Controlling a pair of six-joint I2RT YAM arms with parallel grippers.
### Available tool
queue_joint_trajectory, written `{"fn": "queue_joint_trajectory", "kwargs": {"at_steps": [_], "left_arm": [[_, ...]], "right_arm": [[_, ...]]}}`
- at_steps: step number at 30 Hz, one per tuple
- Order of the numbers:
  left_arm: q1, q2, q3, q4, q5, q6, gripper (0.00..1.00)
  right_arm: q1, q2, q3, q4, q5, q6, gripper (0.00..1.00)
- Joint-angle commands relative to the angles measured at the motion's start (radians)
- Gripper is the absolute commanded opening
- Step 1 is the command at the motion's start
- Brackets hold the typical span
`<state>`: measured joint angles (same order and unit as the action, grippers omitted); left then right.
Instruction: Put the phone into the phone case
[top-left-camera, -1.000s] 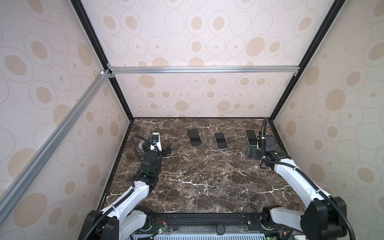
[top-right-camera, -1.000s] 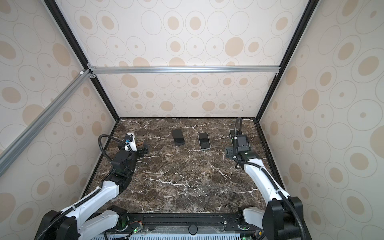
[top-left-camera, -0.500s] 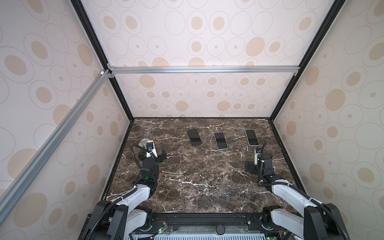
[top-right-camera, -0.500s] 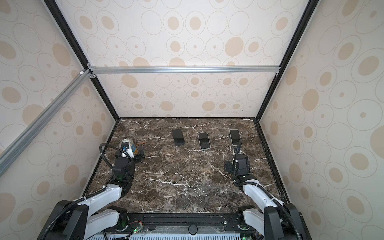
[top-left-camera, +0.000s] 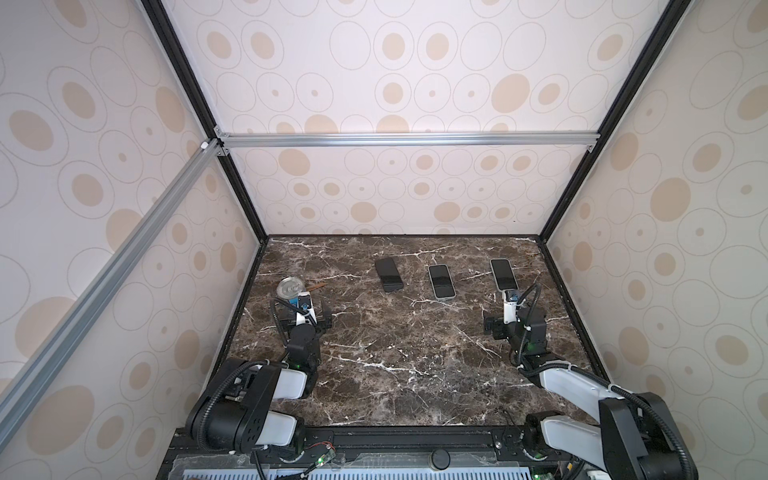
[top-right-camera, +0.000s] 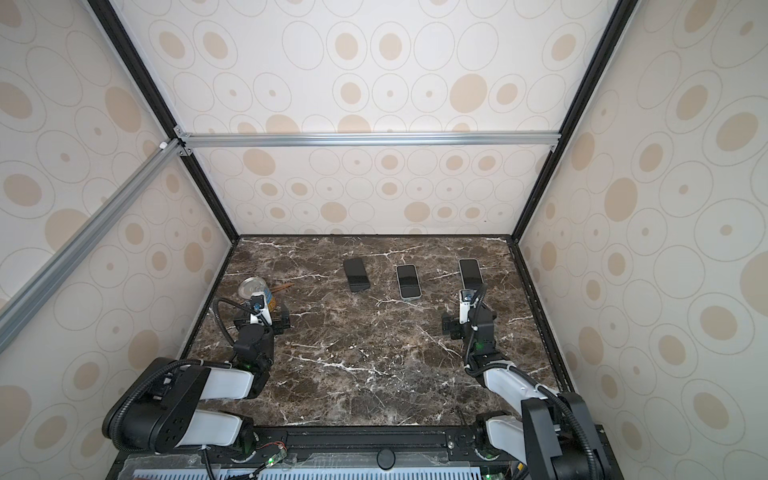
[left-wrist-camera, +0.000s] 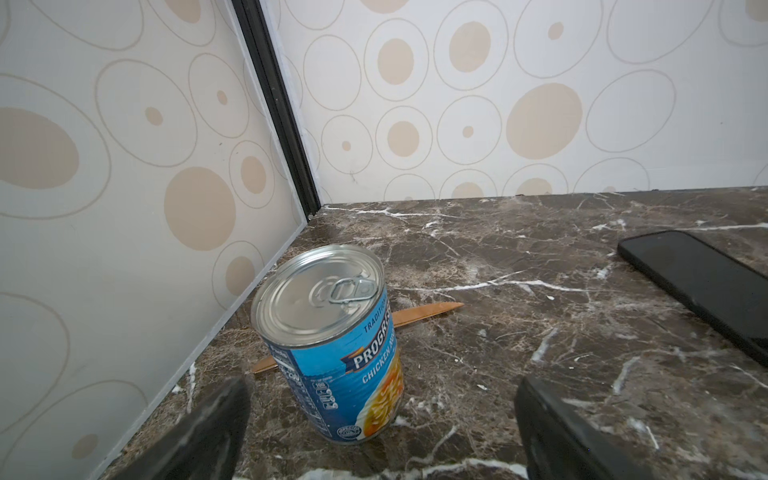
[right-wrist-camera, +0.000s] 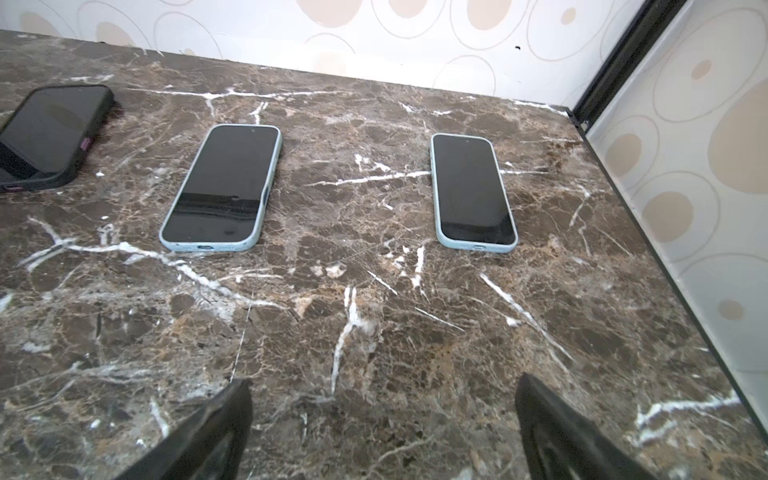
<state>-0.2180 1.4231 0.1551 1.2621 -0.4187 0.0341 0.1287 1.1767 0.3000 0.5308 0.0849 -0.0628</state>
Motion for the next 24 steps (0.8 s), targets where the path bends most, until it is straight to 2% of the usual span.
{"fn": "queue_joint_trajectory", "kwargs": {"at_steps": [1,5,12,15,17,21,24], "left_arm": [[0.017,0.050,-0.017,0.199,-0.008,0.058,0.99],[0.031,0.131,-0.071,0.383,0.018,0.059,0.99],[0.080,0.142,-0.060,0.347,0.159,0.034,0.99],[0.091,0.184,-0.049,0.368,0.202,0.045,0.99],[0.095,0.164,-0.039,0.314,0.219,0.036,0.99],[0.110,0.163,-0.013,0.267,0.249,0.029,0.99],[0.127,0.160,0.014,0.211,0.270,0.015,0.99]], "right_arm": [[-0.003,0.041,-0.004,0.121,-0.066,-0.040,1.00],[-0.003,0.093,0.016,0.163,-0.079,-0.052,1.00],[-0.006,0.120,-0.020,0.282,-0.096,-0.072,1.00],[-0.018,0.213,-0.043,0.423,-0.135,-0.084,1.00],[-0.020,0.292,-0.036,0.498,-0.144,-0.083,0.99],[-0.063,0.350,0.003,0.475,-0.190,-0.051,0.99],[-0.078,0.345,0.065,0.352,-0.171,-0.028,0.99]]}}
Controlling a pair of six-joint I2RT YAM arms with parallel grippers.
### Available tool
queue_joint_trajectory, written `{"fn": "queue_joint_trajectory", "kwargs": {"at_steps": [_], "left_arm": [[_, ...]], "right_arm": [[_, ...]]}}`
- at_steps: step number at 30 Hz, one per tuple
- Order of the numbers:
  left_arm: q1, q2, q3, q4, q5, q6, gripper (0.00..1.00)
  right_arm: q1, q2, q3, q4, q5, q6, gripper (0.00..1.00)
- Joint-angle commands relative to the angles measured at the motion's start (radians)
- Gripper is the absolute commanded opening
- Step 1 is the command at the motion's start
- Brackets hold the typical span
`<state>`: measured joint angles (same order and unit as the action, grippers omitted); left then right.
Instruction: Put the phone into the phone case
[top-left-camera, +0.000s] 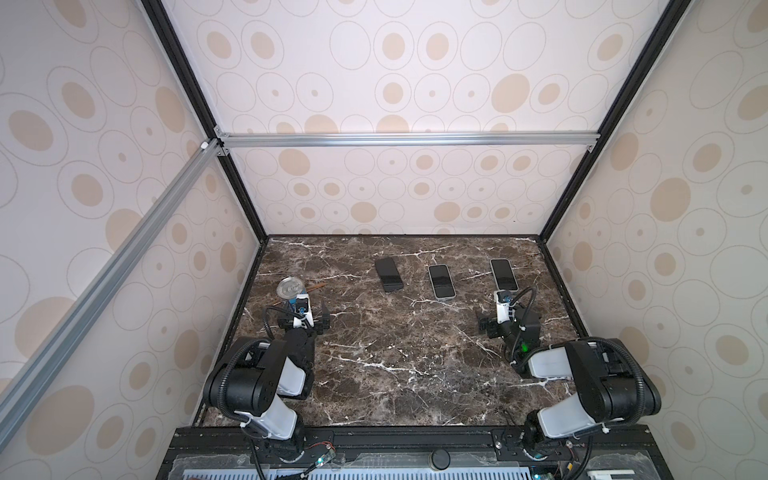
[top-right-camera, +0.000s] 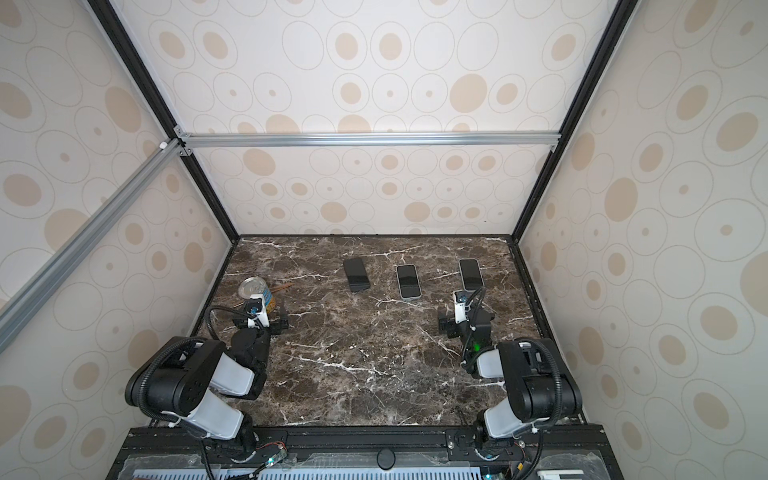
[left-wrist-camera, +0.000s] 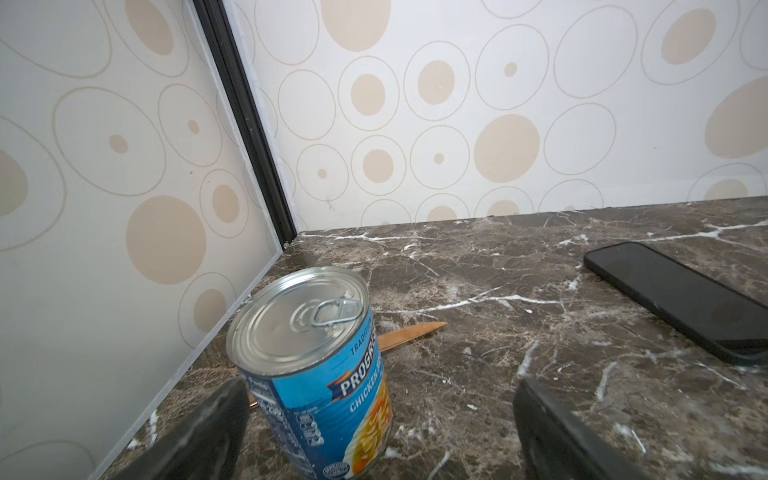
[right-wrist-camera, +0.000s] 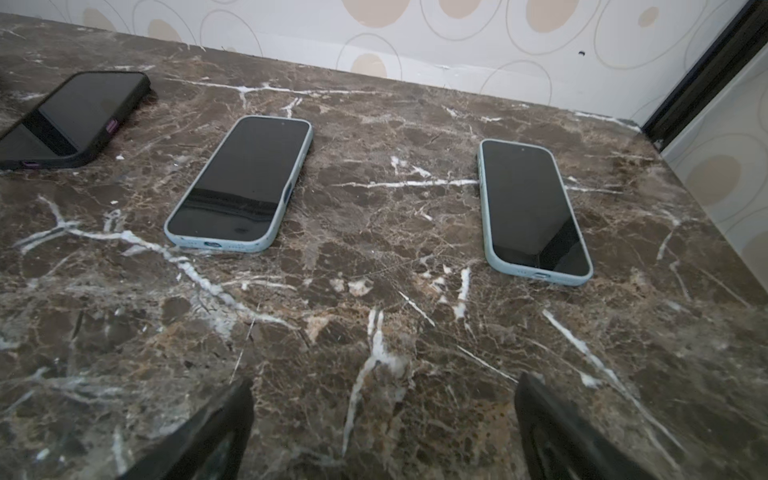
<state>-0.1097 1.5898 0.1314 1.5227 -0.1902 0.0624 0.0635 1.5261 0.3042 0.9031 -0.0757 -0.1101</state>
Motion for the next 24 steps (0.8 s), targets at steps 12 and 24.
{"fn": "queue_joint_trajectory", "kwargs": {"at_steps": [12,24], "left_arm": [[0.070,-0.008,0.093,-0.164,0.059,-0.075,0.99],[0.067,-0.007,0.093,-0.162,0.062,-0.069,0.99]], "right_arm": [[-0.045,0.011,0.125,-0.126,0.063,0.093,1.00],[-0.044,0.011,0.125,-0.128,0.060,0.092,1.00]]}}
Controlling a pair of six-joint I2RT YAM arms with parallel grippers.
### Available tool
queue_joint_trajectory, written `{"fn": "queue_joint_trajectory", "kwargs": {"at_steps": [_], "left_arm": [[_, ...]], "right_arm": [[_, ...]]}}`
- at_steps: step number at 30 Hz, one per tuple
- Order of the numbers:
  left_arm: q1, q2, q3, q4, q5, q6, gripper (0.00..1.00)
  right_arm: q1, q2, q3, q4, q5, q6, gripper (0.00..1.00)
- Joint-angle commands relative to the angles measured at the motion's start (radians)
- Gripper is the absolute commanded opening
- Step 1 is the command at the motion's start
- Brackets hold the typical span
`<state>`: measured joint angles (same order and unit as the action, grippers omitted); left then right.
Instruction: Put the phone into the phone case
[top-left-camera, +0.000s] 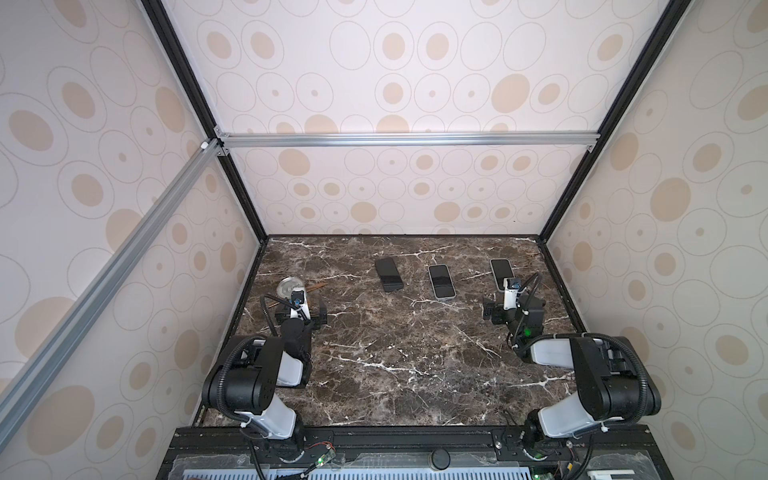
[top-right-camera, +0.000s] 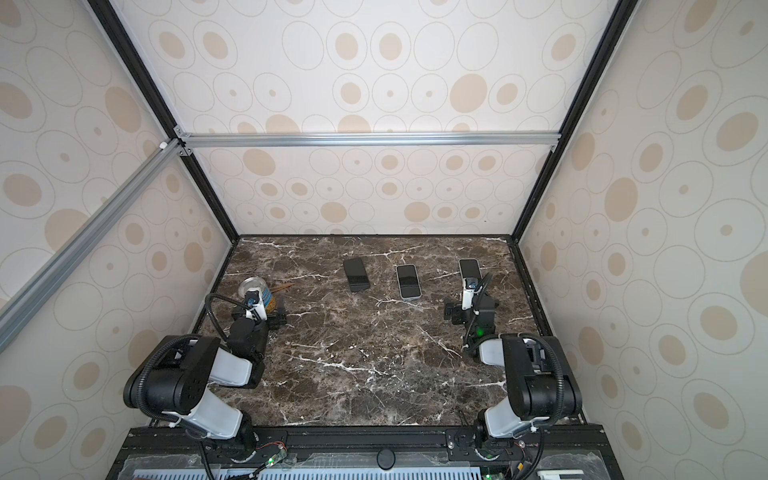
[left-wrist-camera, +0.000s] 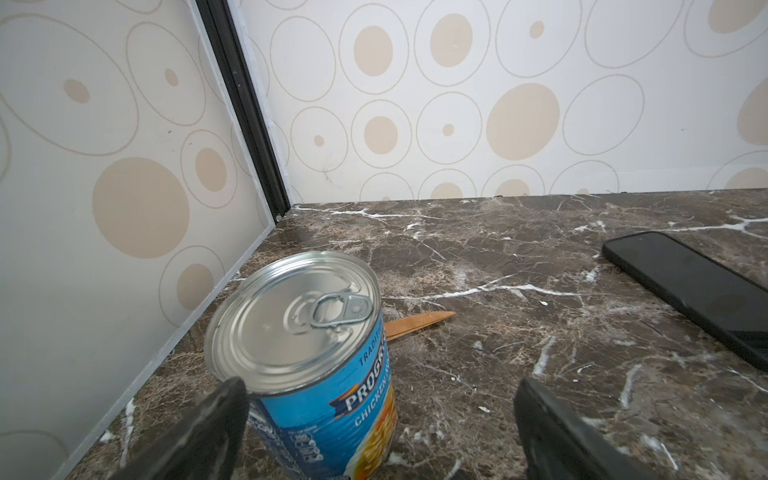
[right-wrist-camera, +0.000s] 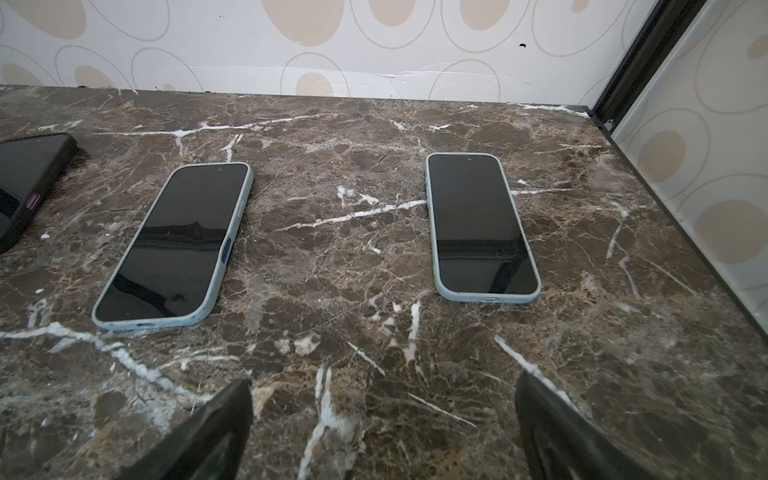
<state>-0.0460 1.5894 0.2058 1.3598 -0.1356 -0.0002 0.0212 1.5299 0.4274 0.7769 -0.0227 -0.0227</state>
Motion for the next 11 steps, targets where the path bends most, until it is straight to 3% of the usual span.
{"fn": "queue_joint_trajectory", "kwargs": {"at_steps": [1,11], "left_arm": [[0.003,-0.006,0.019,0.002,0.006,-0.006,0.99],[0.006,-0.009,0.014,0.008,0.001,-0.009,0.99]], "right_arm": [[-0.002,0.006,0.002,-0.001,0.007,0.004,1.00],[-0.001,0.005,0.002,-0.001,0.007,0.004,1.00]]}}
